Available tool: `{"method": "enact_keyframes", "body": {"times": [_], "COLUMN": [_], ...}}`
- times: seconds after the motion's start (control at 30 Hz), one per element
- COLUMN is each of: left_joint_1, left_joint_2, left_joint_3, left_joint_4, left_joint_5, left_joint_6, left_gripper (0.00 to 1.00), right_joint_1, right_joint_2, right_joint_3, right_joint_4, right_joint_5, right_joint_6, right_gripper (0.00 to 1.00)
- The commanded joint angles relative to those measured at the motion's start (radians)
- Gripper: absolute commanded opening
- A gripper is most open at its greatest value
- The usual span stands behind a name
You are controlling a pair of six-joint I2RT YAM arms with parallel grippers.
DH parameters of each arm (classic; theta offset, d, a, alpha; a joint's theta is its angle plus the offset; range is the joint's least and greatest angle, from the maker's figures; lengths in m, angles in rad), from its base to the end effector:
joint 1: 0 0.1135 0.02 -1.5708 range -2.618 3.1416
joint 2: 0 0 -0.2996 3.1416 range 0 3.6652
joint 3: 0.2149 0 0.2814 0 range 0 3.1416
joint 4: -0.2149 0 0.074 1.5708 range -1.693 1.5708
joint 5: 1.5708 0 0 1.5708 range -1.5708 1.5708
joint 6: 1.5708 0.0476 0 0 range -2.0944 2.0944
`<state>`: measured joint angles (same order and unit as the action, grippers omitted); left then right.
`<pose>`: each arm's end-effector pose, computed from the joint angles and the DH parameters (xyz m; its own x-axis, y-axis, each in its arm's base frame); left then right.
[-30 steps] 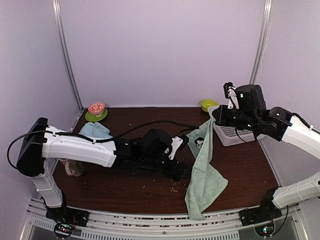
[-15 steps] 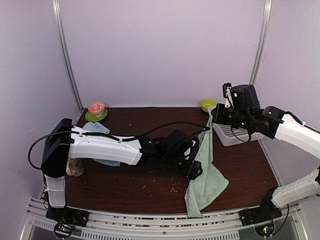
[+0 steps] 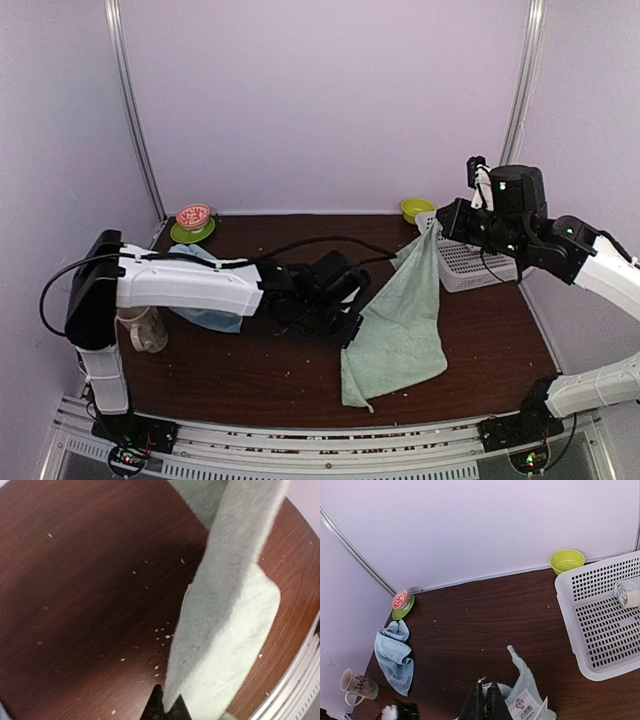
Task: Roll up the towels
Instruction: Pick up the towel from the center of the board.
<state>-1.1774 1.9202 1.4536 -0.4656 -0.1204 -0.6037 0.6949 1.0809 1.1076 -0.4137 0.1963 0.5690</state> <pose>0.1844 -0.4295 0.2276 -0.7583 0.3569 -0.5455 0.5575 0.7887 -0.2590 0.2087 0.1619 0.3996 -0.5078 0.2646 -0.8198 -0.2560 0.8623 0.4369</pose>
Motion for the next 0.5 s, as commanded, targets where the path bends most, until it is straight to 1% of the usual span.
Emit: {"method": "enact_keyframes", "body": {"times": [0.0, 0.1, 0.17, 0.2, 0.3, 0.37, 0.4, 0.47], "left_joint_1": [0.008, 0.028, 0.065, 0.082, 0.122, 0.129, 0.131, 0.135], "left_joint_2": [-0.258, -0.343, -0.359, -0.352, -0.277, -0.207, -0.173, -0.122], "left_joint_3": [0.067, 0.073, 0.046, 0.025, -0.015, -0.027, -0.029, -0.029], "left_joint_4": [-0.202, -0.258, -0.235, -0.213, -0.148, -0.106, -0.088, -0.071], "left_joint_5": [-0.107, -0.096, -0.037, -0.013, 0.027, 0.033, 0.033, 0.021], "left_joint_6": [0.195, 0.259, 0.278, 0.285, 0.271, 0.254, 0.251, 0.233], "left_gripper": [0.00, 0.00, 0.00, 0.02, 0.04, 0.04, 0.06, 0.13], "right_joint_1": [-0.006, -0.006, -0.006, -0.006, -0.005, -0.006, -0.006, -0.010], "right_joint_2": [-0.105, -0.158, -0.174, -0.175, -0.148, -0.132, -0.124, -0.110], "right_joint_3": [-0.065, -0.127, -0.179, -0.206, -0.264, -0.289, -0.297, -0.303], "right_joint_4": [-0.013, -0.001, 0.029, 0.044, 0.083, 0.104, 0.105, 0.099], "right_joint_5": [-0.027, -0.042, -0.045, -0.047, -0.051, -0.044, -0.035, -0.015], "right_joint_6": [0.052, 0.098, 0.127, 0.141, 0.173, 0.181, 0.180, 0.170], "right_gripper": [0.00, 0.00, 0.00, 0.00, 0.00, 0.00, 0.00, 0.00]}}
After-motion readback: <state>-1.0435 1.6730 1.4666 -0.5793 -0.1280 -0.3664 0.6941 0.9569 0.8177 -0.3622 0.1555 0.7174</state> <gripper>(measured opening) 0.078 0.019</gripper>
